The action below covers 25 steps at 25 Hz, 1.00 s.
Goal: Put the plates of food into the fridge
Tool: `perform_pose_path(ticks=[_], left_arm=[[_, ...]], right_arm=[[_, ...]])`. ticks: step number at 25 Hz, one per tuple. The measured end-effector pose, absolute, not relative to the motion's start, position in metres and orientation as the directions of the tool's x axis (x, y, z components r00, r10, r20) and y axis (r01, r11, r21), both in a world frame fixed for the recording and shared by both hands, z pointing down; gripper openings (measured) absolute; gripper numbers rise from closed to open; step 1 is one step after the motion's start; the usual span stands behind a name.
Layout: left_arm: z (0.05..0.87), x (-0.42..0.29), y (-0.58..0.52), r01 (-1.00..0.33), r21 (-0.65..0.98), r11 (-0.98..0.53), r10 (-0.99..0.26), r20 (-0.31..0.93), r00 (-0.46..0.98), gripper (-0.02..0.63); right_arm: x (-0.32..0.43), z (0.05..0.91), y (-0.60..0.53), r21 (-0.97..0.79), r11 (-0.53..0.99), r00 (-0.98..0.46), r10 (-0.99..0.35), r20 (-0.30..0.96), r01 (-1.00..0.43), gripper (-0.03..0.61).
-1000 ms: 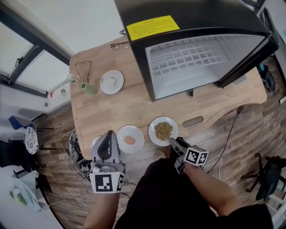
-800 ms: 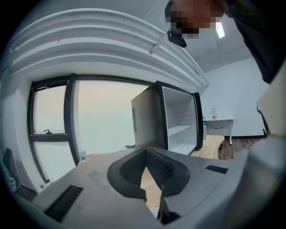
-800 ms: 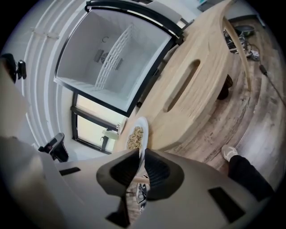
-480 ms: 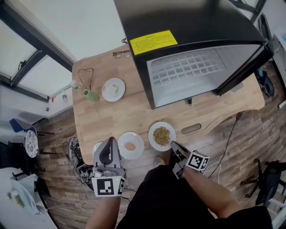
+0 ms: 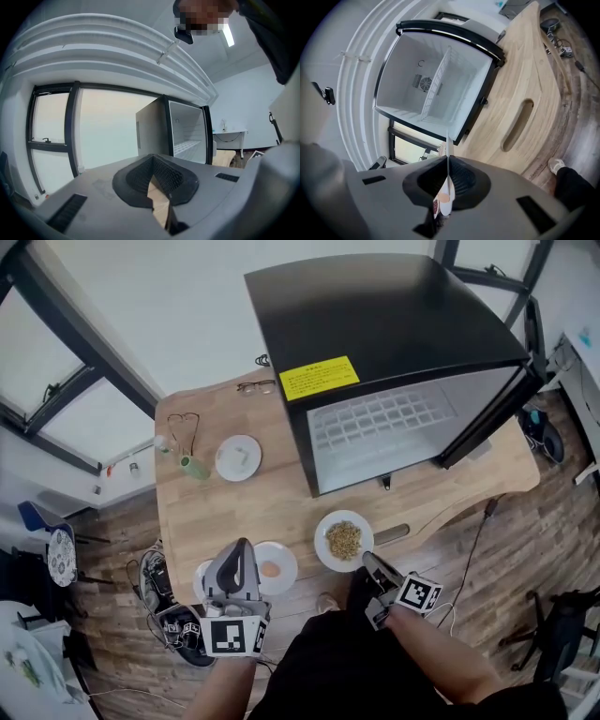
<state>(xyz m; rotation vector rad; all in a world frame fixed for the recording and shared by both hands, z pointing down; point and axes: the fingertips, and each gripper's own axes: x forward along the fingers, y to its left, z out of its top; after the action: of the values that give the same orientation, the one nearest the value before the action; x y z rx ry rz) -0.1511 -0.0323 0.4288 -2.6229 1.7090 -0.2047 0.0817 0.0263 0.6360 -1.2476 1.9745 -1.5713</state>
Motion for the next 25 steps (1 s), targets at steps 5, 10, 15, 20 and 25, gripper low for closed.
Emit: perform_pose_path(ticks=[5,10,15,20,25], left_arm=[[0.420,-0.139,-0.040,-0.904,-0.064,-0.424,-0.905,0.081,0.418,0.003],[0.407,-0.125,-0.045,-0.899,-0.050,-0.435,-0.900,0.053,0.433,0.003],[0.392,-0.116,-0.052,-0.898,-0.046,-0.438,-0.899,0.014,0.438,0.003],[0.381,-0.114,-0.059,-0.905,-0.046,-0.424,-0.906,-0.003,0.424,0.003],[0.372,-0.113,-0.067,-0.911,-0.052,-0.408,-0.912,-0.018,0.410,0.003]], right_arm=[[0.092,0.607,0.017,-0.911,0.047,-0.553,-0.807,0.207,-0.410,0.031],[0.102,0.579,0.007,-0.909,0.092,-0.547,-0.822,0.161,-0.407,0.031],[0.111,0.546,-0.007,-0.906,0.155,-0.552,-0.828,0.099,-0.395,0.031],[0.121,0.523,-0.022,-0.901,0.186,-0.544,-0.837,0.064,-0.392,0.031],[0.128,0.504,-0.040,-0.891,0.220,-0.550,-0.834,0.040,-0.398,0.031]])
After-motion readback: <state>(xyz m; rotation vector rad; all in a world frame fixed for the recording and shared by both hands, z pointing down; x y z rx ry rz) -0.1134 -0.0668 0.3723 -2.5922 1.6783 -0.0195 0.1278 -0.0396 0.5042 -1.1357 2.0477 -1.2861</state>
